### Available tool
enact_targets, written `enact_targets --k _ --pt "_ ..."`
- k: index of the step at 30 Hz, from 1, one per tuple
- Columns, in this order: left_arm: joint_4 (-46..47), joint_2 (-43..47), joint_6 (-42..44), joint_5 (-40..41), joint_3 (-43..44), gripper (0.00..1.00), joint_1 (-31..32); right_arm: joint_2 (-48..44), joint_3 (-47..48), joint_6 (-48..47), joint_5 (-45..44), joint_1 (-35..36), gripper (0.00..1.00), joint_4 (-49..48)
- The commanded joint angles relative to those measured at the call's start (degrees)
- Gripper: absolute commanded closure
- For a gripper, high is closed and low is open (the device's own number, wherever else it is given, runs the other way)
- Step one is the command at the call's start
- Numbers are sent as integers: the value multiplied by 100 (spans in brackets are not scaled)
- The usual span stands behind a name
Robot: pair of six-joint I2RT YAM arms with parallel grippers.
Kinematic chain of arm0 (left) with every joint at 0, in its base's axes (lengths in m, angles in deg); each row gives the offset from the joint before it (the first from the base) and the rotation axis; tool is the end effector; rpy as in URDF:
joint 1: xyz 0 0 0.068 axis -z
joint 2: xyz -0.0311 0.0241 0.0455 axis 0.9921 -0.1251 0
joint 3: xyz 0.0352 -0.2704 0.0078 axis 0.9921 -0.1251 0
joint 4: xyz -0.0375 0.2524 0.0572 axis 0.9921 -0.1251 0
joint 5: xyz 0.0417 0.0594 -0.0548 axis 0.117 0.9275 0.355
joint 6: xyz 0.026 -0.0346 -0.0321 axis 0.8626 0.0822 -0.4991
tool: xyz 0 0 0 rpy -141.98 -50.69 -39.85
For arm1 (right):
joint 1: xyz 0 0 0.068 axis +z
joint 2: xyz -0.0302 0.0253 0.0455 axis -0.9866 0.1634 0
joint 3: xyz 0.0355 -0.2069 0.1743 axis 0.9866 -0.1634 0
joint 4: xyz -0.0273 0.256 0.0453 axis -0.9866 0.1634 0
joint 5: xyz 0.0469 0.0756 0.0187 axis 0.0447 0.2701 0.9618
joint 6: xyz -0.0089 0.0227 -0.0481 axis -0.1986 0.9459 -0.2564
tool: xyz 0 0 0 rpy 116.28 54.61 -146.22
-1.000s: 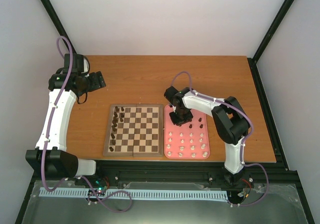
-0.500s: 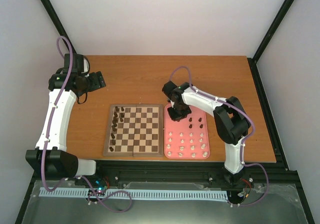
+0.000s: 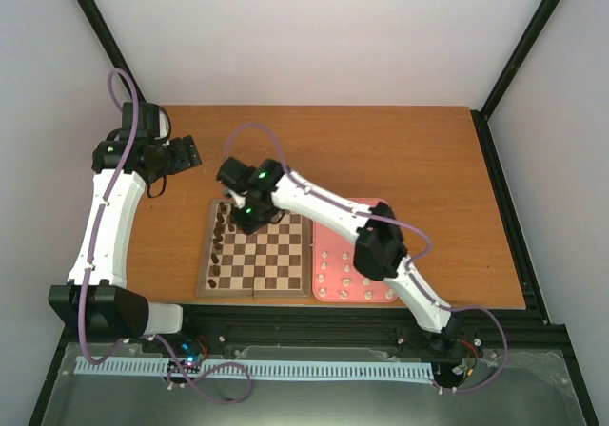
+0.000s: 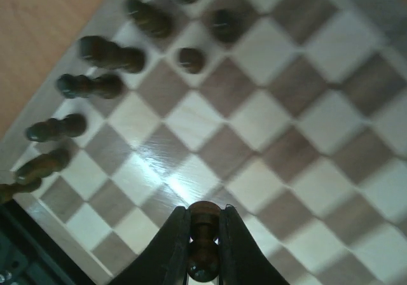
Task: Set up the chess pieces on the board
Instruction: Place the chess piece on the chessboard.
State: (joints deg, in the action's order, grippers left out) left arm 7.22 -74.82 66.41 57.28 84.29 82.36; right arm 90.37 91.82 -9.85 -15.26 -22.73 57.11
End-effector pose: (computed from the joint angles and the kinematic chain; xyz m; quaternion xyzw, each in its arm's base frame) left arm 0.2582 0.0017 0.3801 -0.1751 0.9306 -0.0611 0.3155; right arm 0.2510 0.4057 0.2585 -0.3515 0.9213 0.1332 0.0997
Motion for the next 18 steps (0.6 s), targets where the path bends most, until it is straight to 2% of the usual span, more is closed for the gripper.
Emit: enact_targets --k 1,5,18 --pt "17 179 22 -39 158 0 34 661 804 126 471 264 94 534" --pt "15 230 10 -85 132 0 31 831 833 50 670 476 94 282" --pt "58 407 -32 -202 5 0 34 1243 859 130 245 533 94 -469"
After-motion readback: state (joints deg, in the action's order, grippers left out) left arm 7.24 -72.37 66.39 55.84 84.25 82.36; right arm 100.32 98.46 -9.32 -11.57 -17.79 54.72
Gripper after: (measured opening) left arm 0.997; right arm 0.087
